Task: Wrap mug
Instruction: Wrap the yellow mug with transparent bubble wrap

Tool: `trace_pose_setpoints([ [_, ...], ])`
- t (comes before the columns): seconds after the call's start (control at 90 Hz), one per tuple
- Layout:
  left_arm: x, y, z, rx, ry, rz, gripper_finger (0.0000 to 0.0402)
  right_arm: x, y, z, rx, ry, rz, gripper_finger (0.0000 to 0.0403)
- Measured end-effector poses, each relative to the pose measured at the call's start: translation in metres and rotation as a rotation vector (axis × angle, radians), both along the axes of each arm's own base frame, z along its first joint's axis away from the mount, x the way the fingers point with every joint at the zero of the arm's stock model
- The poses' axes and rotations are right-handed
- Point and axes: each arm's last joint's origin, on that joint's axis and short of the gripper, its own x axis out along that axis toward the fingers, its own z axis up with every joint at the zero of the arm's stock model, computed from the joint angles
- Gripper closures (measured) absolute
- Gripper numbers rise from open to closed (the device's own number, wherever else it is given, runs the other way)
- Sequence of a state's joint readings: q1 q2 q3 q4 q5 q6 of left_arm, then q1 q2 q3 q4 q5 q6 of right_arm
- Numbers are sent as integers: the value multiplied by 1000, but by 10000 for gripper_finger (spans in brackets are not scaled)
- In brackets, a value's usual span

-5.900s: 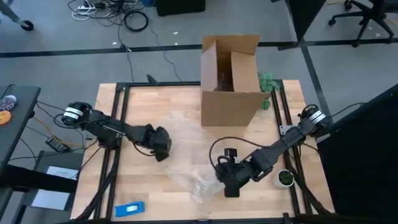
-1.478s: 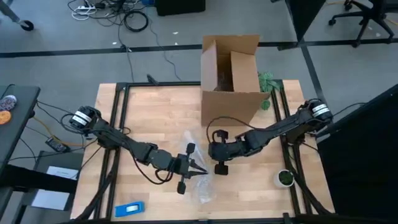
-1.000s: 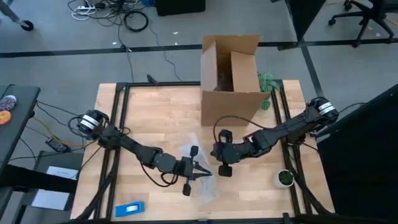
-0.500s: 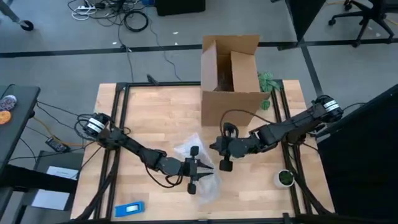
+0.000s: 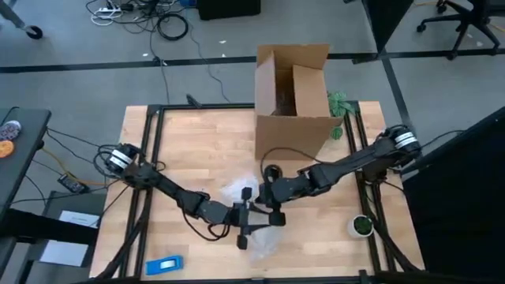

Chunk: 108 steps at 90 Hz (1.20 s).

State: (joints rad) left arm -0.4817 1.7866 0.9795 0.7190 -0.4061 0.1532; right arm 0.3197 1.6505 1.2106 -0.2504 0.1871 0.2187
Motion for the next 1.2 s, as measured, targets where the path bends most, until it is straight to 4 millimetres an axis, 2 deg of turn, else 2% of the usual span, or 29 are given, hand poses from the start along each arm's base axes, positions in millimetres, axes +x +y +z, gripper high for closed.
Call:
trace_pose_setpoints([
  [0.211,-12,-14,24,49,-44,5,259,2,-1,-4,25,24,-5,402],
  [0.378,-47,-21,59,74,-5,80,259,0,1,-13,35,91,13,402],
  [0.422,-58,-22,62,90,48,124,259,0,1,-14,35,93,14,402],
  [0.5,-75,-23,56,106,162,181,259,-1,1,-12,38,93,10,402],
  [0.656,-96,-25,46,-4,301,222,259,7,4,-30,39,132,25,402],
  [0.811,-102,-23,7,-76,462,232,259,13,7,-41,42,154,34,402],
  [0.967,-97,-19,-21,-127,516,245,259,18,8,-31,22,182,43,403],
  [1.122,-75,-11,-41,-147,475,276,259,26,7,-9,0,147,55,403],
  [1.2,-63,-6,-52,-137,470,282,259,29,3,-5,0,136,47,403],
])
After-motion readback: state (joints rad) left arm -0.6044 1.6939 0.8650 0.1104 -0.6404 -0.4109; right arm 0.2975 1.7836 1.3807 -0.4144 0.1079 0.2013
